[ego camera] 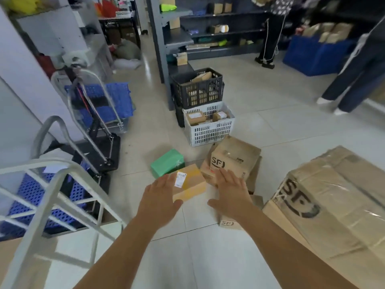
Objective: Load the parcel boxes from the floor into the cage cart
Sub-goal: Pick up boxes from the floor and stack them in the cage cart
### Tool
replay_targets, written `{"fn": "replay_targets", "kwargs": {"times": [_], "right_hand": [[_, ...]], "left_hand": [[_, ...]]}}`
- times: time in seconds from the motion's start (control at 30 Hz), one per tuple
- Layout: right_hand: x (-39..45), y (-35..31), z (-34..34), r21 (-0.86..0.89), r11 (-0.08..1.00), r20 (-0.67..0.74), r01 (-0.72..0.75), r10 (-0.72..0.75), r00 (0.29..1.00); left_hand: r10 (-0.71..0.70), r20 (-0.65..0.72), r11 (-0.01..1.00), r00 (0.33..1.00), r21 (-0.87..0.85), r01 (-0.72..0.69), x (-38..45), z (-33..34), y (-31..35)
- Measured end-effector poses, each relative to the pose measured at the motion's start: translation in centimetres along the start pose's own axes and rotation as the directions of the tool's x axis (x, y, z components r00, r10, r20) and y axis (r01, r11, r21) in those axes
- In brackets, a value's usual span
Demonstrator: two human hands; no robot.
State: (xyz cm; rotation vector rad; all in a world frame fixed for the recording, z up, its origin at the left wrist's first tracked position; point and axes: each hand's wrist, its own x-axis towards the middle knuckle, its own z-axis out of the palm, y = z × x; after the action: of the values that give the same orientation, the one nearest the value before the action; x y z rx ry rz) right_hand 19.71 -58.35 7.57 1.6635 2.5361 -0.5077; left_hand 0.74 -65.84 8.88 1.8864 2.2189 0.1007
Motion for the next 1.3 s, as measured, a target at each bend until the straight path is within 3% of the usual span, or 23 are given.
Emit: {"fn": "replay_targets", "kwargs": {"times": [0.2, 0.4, 0.63, 0.9, 1.1, 1.3], "right_hand": [[0.8, 6.2, -0.3, 0.095, 0.977, -0.013, -0.191, 0.193, 0.981], [1.4, 11.4, -1.1, 0.147, 0.900, -0.057, -0.409, 0.421, 0.905], [0.1, 16.3, -2.6, 0.263, 0.720, -0.126, -0.643, 0.686, 0.717], [-5.1, 22.2, -2.0, 0.330, 0.452, -0.092, -0.828, 0.889, 0.449], [-9.5, 28.1, -1.8, 0.358, 0.290, -0.062, -0.887, 0.956, 0.287], [-14.4, 36.5, -0.4, 0.410, 0.136, -0.007, -0.902, 0.989, 0.146]], "left_hand": [[0.170, 0.105, 0.985, 0.980, 0.020, -0.173, 7.0, 1.7, 4.9], [0.395, 0.154, 0.918, 0.906, -0.034, -0.394, 13.5, 2.2, 10.8], [0.661, 0.193, 0.744, 0.725, -0.038, -0.668, 19.9, 2.3, 18.2], [0.782, 0.286, 0.600, 0.554, -0.108, -0.792, 22.5, 4.3, 26.3], [0.775, 0.364, 0.588, 0.516, -0.115, -0.801, 24.1, 6.9, 32.6], [0.687, 0.437, 0.676, 0.581, -0.089, -0.732, 25.6, 10.6, 39.7]]}}
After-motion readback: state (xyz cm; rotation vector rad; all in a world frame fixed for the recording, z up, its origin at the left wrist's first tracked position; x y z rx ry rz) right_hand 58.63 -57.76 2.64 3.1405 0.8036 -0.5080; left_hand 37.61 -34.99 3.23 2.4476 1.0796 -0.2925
